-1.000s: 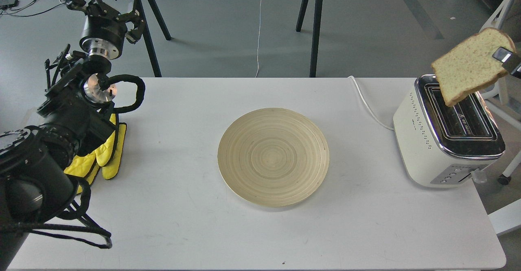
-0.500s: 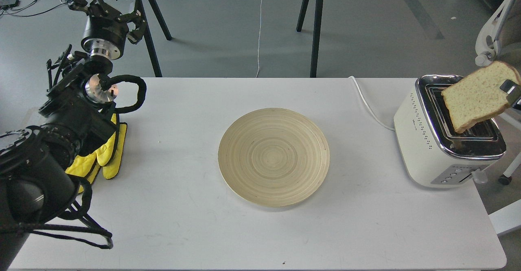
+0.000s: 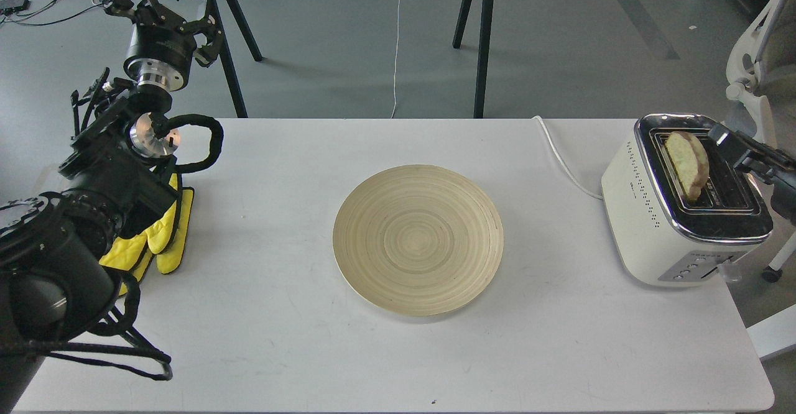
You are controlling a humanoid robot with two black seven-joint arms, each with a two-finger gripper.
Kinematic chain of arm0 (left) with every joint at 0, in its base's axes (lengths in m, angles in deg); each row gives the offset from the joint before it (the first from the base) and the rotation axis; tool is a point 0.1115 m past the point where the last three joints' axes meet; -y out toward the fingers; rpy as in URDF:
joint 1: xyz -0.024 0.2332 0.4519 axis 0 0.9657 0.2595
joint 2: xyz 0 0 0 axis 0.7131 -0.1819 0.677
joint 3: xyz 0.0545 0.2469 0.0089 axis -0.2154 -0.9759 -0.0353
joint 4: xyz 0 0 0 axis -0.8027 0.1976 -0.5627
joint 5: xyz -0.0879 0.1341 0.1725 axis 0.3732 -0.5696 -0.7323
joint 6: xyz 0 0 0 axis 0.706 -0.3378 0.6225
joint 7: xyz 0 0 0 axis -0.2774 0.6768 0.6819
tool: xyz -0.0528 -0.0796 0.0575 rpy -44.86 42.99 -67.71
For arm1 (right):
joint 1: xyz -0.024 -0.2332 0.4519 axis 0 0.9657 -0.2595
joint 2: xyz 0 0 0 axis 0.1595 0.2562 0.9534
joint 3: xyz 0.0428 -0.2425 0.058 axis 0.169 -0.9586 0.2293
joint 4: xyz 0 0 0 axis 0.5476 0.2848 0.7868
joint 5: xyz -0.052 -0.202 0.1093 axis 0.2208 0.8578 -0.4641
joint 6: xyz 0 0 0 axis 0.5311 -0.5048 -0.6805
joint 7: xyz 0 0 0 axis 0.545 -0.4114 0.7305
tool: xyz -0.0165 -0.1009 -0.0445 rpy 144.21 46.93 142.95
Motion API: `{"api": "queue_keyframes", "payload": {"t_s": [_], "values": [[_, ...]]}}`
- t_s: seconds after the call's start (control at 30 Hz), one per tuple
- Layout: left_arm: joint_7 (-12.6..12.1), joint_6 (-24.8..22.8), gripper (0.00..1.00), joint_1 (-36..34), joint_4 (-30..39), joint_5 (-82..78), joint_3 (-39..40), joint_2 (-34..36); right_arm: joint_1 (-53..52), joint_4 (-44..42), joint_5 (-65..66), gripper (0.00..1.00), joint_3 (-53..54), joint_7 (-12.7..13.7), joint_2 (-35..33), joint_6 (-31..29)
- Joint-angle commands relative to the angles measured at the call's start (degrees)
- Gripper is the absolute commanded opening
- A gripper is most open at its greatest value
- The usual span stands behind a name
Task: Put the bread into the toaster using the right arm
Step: 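Open the right gripper and raise it away from the toaster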
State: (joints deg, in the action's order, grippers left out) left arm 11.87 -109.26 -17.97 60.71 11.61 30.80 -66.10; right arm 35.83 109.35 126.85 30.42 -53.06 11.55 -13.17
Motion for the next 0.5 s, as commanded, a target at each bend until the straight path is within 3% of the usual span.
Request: {"api": "queue_keyframes", "payload": {"t_s": [0.0,0.2,0.47], "values": [[0.0,0.0,1.0,-0.01,0.0,0.0,0.08,-0.02,-0.09,0.22,-1.25,0.94,5.17,0.03,1.96,-0.07],[0.0,0.0,1.0,-0.01,0.0,0.0,-0.01,-0.02,-0.1,-0.57,-17.93,0.99,18.34,-0.32,11.26,-0.42],[0.0,0.0,1.0,-0.01,0.0,0.0,0.08,-0.02,-0.18,-12.59,-21.21,1.0,33.39,-0.15,30.86,-2.87]]}}
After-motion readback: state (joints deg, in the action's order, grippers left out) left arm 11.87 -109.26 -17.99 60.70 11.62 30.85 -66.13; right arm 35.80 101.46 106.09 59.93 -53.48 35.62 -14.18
